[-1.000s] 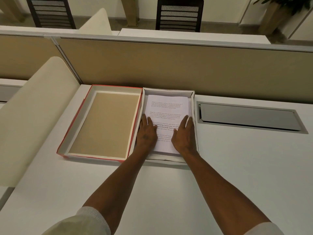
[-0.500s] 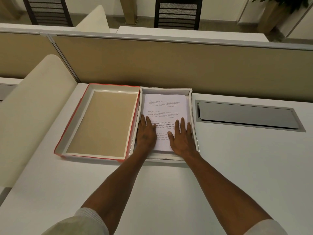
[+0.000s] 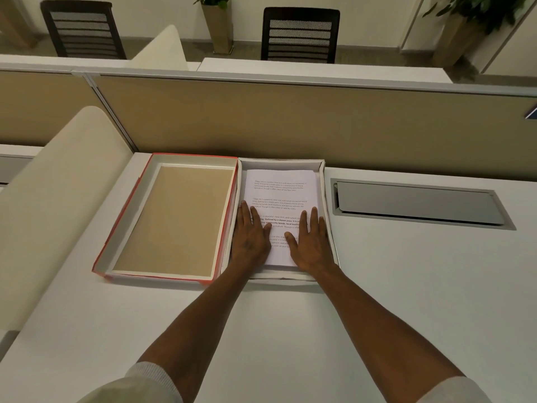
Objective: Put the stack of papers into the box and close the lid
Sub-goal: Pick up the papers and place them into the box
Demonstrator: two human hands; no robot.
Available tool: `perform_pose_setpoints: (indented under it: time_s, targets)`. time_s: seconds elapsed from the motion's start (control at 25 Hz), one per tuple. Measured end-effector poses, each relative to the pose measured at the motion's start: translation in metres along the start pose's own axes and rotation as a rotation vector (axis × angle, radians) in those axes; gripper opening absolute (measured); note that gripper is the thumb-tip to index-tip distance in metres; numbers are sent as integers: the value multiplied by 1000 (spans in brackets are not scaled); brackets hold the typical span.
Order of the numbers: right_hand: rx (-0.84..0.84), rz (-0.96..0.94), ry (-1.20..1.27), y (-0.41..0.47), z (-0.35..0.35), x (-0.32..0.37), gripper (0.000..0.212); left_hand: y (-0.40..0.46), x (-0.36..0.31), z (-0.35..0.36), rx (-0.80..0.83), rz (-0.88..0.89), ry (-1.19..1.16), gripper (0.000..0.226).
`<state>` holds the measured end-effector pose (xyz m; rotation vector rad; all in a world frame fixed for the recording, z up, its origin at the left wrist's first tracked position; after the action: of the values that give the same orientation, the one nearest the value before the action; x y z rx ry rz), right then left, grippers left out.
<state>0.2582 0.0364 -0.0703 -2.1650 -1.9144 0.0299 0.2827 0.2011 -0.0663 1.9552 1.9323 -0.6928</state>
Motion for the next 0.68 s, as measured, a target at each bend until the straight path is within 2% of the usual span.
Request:
perform_pose_setpoints:
  time_s: [0.36,0.48,0.56,0.68]
  targets:
    - [23,17,38,-3,1,-1,85,2,-3,1,40,13,57,70]
    - [-35,11,12,-8,-8,1,87,0,-8,-3,10,69,134,68]
    - [-73,-19,-14,-14,-14,7,89,-3,-12,-1,38,92,133,67]
    - [-41,-55,-15,-20,-14,13,85,-9,-13,2,91,103,112,69]
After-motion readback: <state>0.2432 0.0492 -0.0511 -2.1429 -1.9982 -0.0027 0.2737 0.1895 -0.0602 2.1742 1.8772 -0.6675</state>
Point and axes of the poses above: each hand's wrist, its own y-axis towards the middle knuckle, its own z-axis out of the palm, x = y × z, the point moved 9 cm from there along y, towards the middle knuckle, and after that the axes turned 7 degrees about -y, right-handed, at the moved point
